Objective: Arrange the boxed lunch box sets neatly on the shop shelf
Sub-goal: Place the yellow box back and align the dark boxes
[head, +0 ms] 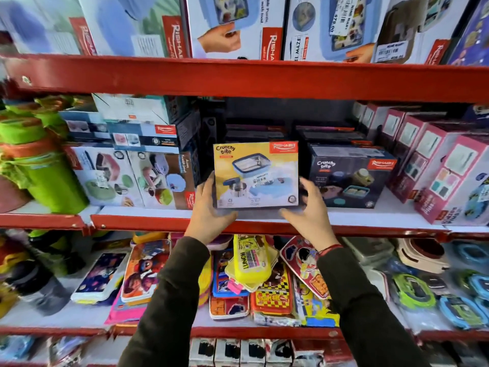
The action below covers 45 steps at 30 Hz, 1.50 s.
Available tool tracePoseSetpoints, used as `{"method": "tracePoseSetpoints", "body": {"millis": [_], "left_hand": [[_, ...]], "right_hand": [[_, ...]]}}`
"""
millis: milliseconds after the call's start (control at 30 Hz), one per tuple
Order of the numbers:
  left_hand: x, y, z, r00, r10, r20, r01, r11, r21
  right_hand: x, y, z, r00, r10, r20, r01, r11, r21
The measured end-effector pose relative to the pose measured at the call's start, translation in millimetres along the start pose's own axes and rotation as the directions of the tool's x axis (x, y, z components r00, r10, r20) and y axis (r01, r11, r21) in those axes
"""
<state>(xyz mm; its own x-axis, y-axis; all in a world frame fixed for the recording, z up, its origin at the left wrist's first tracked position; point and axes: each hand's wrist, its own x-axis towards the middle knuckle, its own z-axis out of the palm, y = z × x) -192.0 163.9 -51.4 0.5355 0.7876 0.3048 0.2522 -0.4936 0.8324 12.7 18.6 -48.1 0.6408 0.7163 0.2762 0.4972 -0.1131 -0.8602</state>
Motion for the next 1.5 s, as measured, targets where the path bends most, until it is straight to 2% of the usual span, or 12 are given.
{"method": "tracePoseSetpoints", "body": {"millis": [200,333,400,533,633,800,933,1067,1200,1367,1433,1500], "left_hand": [[-4,-7,-18,0.992,0.122,-0.039,-0.123,0.992,-0.023],[-7,6,-24,0.984,0.162,-0.073,-0.173,0.964,-0.202],[-7,16,-27,0.983,0.157,-0.091,-0.175,0.949,-0.264],[-4,19,-30,0.962,0.265,-0.063,-0.272,0.947,-0.172],[1,16,-27,0.950,0.289,-0.120,-0.303,0.943,-0.133],[6,23,-22,0.959,0.196,-0.205,-0.235,0.954,-0.188],[15,27,-16,0.966,0.088,-0.243,-0.147,0.961,-0.234],[27,30,-7,0.973,0.023,-0.230,-0.068,0.979,-0.191],[37,30,-2,0.982,-0.002,-0.187,-0.023,0.991,-0.131],[42,32,2,0.996,-0.023,-0.087,0.008,0.985,-0.171],[42,35,1,0.997,-0.034,-0.076,0.018,0.979,-0.203],[41,35,1,0.995,-0.049,-0.084,0.026,0.969,-0.247]], "right_hand": [[-11,-12,-7,0.988,-0.118,-0.097,0.121,0.992,0.024],[-11,-22,-16,0.981,-0.152,-0.120,0.169,0.974,0.148],[-10,-28,-18,0.982,-0.122,-0.147,0.155,0.958,0.241],[-4,-39,-18,0.963,-0.045,-0.267,0.136,0.933,0.333],[1,-41,-19,0.958,-0.025,-0.285,0.123,0.935,0.333],[-4,-32,-21,0.987,-0.060,-0.150,0.107,0.940,0.323],[-2,-31,-12,0.985,-0.049,-0.167,0.094,0.957,0.274],[8,-33,-4,0.983,-0.040,-0.177,0.072,0.981,0.181],[25,-32,4,0.987,-0.008,-0.162,0.011,1.000,0.017],[39,-35,10,0.992,0.100,-0.071,-0.106,0.991,-0.081],[41,-33,11,0.991,0.120,-0.052,-0.123,0.990,-0.067],[35,-34,13,0.988,0.150,-0.044,-0.147,0.988,0.053]]}}
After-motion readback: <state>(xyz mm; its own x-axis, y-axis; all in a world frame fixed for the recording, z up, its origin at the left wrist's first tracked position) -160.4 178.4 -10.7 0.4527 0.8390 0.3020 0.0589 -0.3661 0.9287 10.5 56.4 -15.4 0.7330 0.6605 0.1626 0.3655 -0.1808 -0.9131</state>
